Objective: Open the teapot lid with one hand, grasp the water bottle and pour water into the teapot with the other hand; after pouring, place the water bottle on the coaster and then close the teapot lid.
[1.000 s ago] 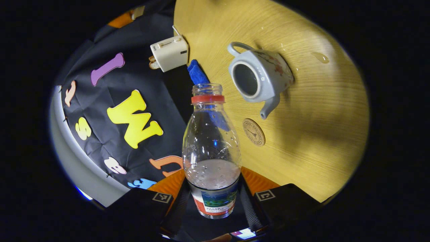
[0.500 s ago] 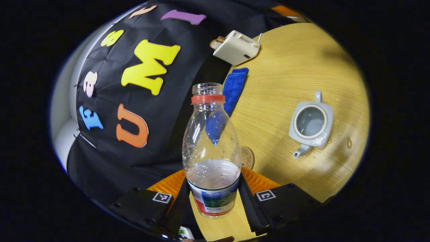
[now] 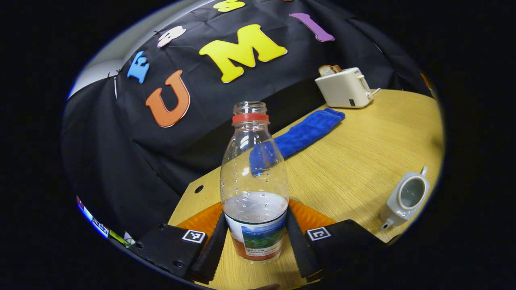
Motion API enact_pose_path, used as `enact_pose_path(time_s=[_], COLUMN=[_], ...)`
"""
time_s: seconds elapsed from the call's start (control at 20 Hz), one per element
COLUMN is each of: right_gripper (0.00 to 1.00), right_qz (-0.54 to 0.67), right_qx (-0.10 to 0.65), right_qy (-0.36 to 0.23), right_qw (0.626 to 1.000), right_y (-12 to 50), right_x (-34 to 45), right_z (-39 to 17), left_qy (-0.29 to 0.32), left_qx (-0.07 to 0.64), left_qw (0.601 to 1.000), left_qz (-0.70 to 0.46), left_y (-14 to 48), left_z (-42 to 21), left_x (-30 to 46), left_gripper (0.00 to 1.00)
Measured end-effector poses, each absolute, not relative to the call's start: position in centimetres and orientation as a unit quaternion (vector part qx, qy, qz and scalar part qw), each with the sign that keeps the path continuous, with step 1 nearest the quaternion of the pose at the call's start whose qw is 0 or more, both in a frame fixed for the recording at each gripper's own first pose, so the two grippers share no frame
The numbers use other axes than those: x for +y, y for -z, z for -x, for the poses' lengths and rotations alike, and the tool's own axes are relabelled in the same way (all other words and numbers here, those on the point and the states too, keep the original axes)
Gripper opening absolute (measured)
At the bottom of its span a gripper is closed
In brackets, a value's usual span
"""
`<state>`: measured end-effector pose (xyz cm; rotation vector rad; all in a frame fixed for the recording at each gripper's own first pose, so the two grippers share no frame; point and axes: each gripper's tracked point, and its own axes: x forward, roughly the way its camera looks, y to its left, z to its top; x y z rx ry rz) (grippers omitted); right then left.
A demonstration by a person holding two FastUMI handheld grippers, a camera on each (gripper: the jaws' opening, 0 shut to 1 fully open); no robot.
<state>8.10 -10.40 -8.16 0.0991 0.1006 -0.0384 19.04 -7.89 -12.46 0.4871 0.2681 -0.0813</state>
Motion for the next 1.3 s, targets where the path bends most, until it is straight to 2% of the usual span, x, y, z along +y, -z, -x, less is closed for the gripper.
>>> enact_pose_path(time_s=[0.4, 0.7, 1.3], right_gripper=[0.01, 0.01, 0.00], right_qz=[-0.042, -0.035, -0.024], right_qx=[0.055, 0.066, 0.080], right_qy=[0.019, 0.023, 0.005], right_qw=[0.997, 0.997, 0.996], right_y=[9.0, 10.1, 11.5], right_x=[-10.1, -9.9, -7.9], right_z=[-8.4, -8.9, -9.2], left_qy=[0.036, 0.054, 0.063], left_qx=[0.069, 0.033, 0.025], left_qw=[0.996, 0.998, 0.997], left_qz=[-0.035, 0.021, -0.024], left_y=[9.5, 9.6, 11.2], left_z=[-21.8, -23.5, -23.7], left_x=[-8.4, -9.4, -9.6], left_gripper=[0.76, 0.78, 0.81])
